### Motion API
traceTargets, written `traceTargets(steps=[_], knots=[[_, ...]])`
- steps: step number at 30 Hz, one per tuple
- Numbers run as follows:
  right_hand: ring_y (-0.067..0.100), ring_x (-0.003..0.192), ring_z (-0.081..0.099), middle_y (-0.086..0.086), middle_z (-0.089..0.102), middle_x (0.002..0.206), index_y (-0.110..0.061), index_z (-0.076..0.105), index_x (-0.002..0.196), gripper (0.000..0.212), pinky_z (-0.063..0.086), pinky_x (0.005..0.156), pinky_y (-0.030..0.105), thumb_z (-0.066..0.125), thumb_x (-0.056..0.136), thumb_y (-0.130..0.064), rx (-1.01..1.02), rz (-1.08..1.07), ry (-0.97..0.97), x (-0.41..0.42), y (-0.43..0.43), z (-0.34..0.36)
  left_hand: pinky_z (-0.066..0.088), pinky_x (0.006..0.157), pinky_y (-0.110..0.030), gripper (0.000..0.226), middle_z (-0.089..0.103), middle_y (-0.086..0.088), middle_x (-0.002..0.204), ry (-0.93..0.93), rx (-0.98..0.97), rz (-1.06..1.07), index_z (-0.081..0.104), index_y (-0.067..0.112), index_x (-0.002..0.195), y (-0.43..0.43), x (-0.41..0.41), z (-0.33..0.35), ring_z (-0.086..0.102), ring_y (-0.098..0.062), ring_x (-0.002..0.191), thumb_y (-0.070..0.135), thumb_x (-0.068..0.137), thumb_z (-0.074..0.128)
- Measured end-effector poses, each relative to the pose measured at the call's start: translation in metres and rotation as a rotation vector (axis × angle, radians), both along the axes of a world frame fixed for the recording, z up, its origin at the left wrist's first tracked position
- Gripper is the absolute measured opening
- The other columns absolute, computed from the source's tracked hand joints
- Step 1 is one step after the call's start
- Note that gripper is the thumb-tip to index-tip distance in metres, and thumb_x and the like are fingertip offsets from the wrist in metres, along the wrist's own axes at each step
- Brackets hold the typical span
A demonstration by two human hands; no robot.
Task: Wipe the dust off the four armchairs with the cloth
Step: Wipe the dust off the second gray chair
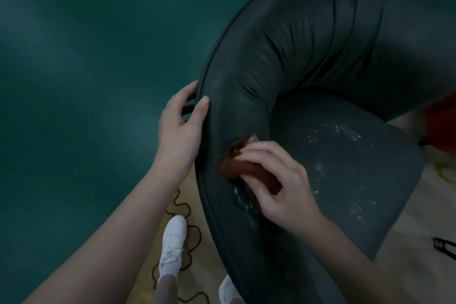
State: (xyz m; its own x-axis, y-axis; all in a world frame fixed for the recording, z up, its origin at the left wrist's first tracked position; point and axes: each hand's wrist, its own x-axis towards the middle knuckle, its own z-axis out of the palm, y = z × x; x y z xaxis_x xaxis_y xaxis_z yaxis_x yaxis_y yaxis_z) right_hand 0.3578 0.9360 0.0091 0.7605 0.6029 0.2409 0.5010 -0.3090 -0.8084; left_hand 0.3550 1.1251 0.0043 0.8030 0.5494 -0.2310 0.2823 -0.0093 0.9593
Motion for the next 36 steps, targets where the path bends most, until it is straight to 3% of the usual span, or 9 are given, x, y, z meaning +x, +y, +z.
traceTargets(steps=[2, 4, 6, 8, 14, 22, 27, 33, 36], knots=[[0.009, 0.109, 0.059, 0.005, 0.063, 0.108, -0.002, 0.069, 0.103, 0.017, 0.042, 0.097, 0.021, 0.067, 0.086, 0.002, 0.038, -0.102, 0.038, 0.002, -0.007, -0.006, 0.043, 0.108, -0.037, 0.053, 0.054, 0.007, 0.137, 0.075, 0.097, -0.035, 0.049, 0.023, 0.142, -0.005, 0.009, 0.009, 0.052, -0.01, 0.125, 0.044, 0.094, 0.06], [0.006, 0.108, 0.058, 0.0, 0.063, 0.108, -0.01, 0.068, 0.104, 0.018, 0.041, 0.096, 0.018, 0.064, 0.088, -0.002, 0.091, -0.262, 0.109, 0.01, -0.009, -0.017, 0.033, 0.111, -0.024, 0.069, 0.043, 0.007, 0.146, 0.133, 0.204, -0.078, 0.036, 0.022, 0.15, -0.013, 0.015, 0.016, 0.041, -0.007, 0.133, 0.049, 0.092, 0.062], [0.008, 0.104, 0.06, -0.003, 0.064, 0.105, -0.022, 0.064, 0.103, 0.018, 0.043, 0.092, 0.019, 0.061, 0.09, -0.009, 0.16, -0.404, 0.226, 0.018, -0.009, -0.027, 0.023, 0.1, -0.003, 0.08, 0.036, 0.006, 0.15, 0.164, 0.313, -0.095, 0.029, 0.02, 0.153, -0.02, 0.018, 0.016, 0.033, -0.001, 0.133, 0.05, 0.089, 0.065], [0.013, 0.103, 0.061, -0.002, 0.065, 0.104, -0.03, 0.062, 0.103, 0.018, 0.046, 0.091, 0.024, 0.06, 0.093, -0.015, 0.212, -0.481, 0.329, 0.023, -0.009, -0.037, 0.018, 0.091, 0.005, 0.085, 0.034, 0.009, 0.15, 0.176, 0.385, -0.101, 0.026, 0.021, 0.154, -0.022, 0.017, 0.015, 0.03, 0.007, 0.128, 0.049, 0.086, 0.068], [0.015, 0.103, 0.062, 0.002, 0.066, 0.107, -0.017, 0.063, 0.111, 0.016, 0.049, 0.091, 0.029, 0.058, 0.096, -0.02, 0.271, -0.54, 0.482, 0.032, -0.017, -0.07, 0.024, 0.105, -0.014, 0.083, 0.036, 0.011, 0.152, 0.196, 0.451, -0.065, 0.028, 0.022, 0.154, -0.024, 0.016, 0.015, 0.033, -0.003, 0.136, 0.048, 0.086, 0.069], [0.006, 0.09, 0.063, 0.002, 0.068, 0.097, -0.008, 0.063, 0.107, 0.011, 0.049, 0.082, 0.019, 0.057, 0.099, -0.008, 0.315, -0.496, 0.819, 0.036, -0.023, -0.136, 0.034, 0.116, -0.033, 0.082, 0.044, 0.011, 0.149, 0.21, 0.503, -0.016, 0.034, 0.027, 0.152, -0.025, 0.015, 0.013, 0.042, -0.006, 0.135, 0.051, 0.083, 0.07], [0.011, 0.094, 0.063, 0.001, 0.069, 0.1, -0.019, 0.062, 0.101, 0.009, 0.052, 0.089, 0.032, 0.056, 0.099, -0.012, 0.258, -0.484, 0.931, 0.039, -0.011, -0.183, 0.035, 0.115, -0.032, 0.079, 0.046, 0.012, 0.147, 0.22, 0.545, 0.014, 0.037, 0.028, 0.15, -0.026, 0.015, 0.012, 0.044, -0.005, 0.133, 0.049, 0.082, 0.071], [0.014, 0.103, 0.065, -0.002, 0.069, 0.107, -0.013, 0.062, 0.113, 0.016, 0.053, 0.095, 0.036, 0.058, 0.098, -0.019, 0.137, -0.476, 1.015, 0.036, -0.008, -0.217, 0.037, 0.113, -0.031, 0.075, 0.049, 0.014, 0.144, 0.226, 0.553, 0.034, 0.04, 0.03, 0.148, -0.027, 0.015, 0.011, 0.047, -0.002, 0.13, 0.047, 0.082, 0.071], [0.013, 0.105, 0.063, -0.004, 0.067, 0.111, -0.018, 0.061, 0.113, 0.015, 0.052, 0.092, 0.029, 0.059, 0.098, -0.022, 0.038, -0.453, 1.045, 0.029, -0.012, -0.23, 0.037, 0.113, -0.031, 0.08, 0.048, 0.015, 0.145, 0.223, 0.556, 0.035, 0.039, 0.03, 0.149, -0.028, 0.015, 0.012, 0.047, -0.002, 0.131, 0.053, 0.079, 0.068]])
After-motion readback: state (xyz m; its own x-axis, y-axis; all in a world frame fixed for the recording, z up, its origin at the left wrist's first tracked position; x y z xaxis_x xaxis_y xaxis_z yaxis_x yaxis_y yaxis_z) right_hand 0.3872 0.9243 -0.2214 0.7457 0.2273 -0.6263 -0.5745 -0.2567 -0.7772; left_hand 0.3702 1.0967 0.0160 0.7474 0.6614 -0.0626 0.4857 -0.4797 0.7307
